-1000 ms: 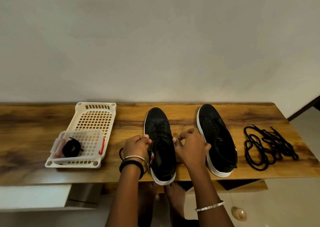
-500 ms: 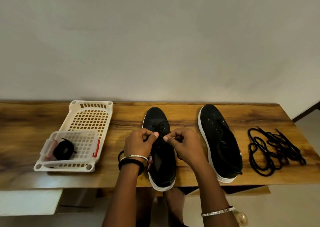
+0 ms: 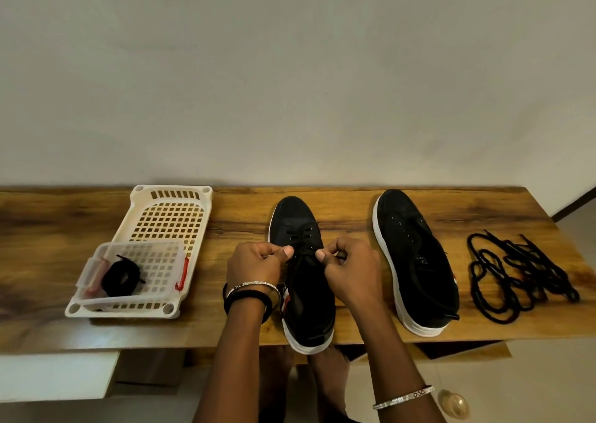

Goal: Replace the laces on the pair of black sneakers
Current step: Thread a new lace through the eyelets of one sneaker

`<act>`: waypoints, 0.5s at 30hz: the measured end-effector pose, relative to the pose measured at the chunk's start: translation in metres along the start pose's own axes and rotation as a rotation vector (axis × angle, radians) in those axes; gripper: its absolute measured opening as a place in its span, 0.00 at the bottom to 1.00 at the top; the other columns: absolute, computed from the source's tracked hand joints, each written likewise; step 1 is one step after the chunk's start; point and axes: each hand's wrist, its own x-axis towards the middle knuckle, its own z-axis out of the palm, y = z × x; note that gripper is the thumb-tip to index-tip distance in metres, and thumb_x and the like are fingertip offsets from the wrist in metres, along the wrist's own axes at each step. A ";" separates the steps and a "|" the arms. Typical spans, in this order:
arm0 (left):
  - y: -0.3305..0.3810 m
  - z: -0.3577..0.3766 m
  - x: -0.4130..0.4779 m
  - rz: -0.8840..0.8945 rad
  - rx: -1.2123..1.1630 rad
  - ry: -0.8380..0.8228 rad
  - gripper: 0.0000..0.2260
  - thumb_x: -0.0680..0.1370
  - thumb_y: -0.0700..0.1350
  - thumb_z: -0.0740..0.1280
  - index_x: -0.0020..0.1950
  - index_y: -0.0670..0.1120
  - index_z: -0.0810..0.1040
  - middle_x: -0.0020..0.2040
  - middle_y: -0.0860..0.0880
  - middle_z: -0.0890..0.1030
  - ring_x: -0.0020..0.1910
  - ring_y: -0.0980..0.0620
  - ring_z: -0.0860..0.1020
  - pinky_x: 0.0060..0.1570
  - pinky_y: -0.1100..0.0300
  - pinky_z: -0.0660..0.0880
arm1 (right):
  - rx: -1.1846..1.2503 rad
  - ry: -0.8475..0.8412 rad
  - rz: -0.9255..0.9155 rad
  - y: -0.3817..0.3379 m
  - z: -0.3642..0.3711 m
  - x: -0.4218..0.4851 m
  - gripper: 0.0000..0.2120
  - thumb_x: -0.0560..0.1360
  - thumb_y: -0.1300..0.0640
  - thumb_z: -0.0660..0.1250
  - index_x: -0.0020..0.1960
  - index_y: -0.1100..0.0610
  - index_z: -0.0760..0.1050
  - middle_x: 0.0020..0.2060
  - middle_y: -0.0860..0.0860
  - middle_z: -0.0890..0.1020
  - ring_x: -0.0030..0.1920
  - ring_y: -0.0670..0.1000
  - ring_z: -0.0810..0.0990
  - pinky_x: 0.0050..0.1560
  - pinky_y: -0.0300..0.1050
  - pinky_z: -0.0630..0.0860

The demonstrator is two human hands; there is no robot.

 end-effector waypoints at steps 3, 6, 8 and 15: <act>0.000 0.001 -0.002 -0.025 -0.017 0.017 0.05 0.72 0.50 0.76 0.38 0.51 0.85 0.35 0.54 0.83 0.36 0.57 0.80 0.33 0.64 0.68 | -0.011 0.019 0.021 0.000 0.001 -0.002 0.08 0.75 0.52 0.74 0.38 0.48 0.79 0.38 0.45 0.82 0.42 0.47 0.80 0.40 0.42 0.73; -0.001 0.001 -0.004 -0.037 -0.031 0.023 0.05 0.72 0.50 0.76 0.38 0.50 0.86 0.36 0.53 0.84 0.38 0.56 0.81 0.34 0.63 0.69 | 0.025 0.022 0.058 0.002 0.002 -0.003 0.08 0.75 0.52 0.74 0.38 0.47 0.79 0.36 0.45 0.80 0.41 0.47 0.79 0.37 0.40 0.70; 0.000 0.001 -0.004 -0.040 -0.039 0.024 0.05 0.72 0.50 0.76 0.38 0.51 0.86 0.37 0.53 0.84 0.38 0.56 0.80 0.34 0.64 0.69 | 0.055 0.015 0.075 0.003 0.003 -0.002 0.08 0.75 0.52 0.75 0.38 0.48 0.80 0.36 0.46 0.81 0.40 0.47 0.79 0.35 0.39 0.68; -0.004 -0.008 0.001 -0.008 -0.072 -0.110 0.06 0.73 0.50 0.75 0.39 0.49 0.86 0.37 0.55 0.85 0.41 0.61 0.80 0.38 0.65 0.69 | 0.161 -0.159 0.054 0.013 -0.006 0.005 0.07 0.75 0.52 0.74 0.40 0.52 0.82 0.32 0.46 0.81 0.38 0.46 0.80 0.40 0.43 0.75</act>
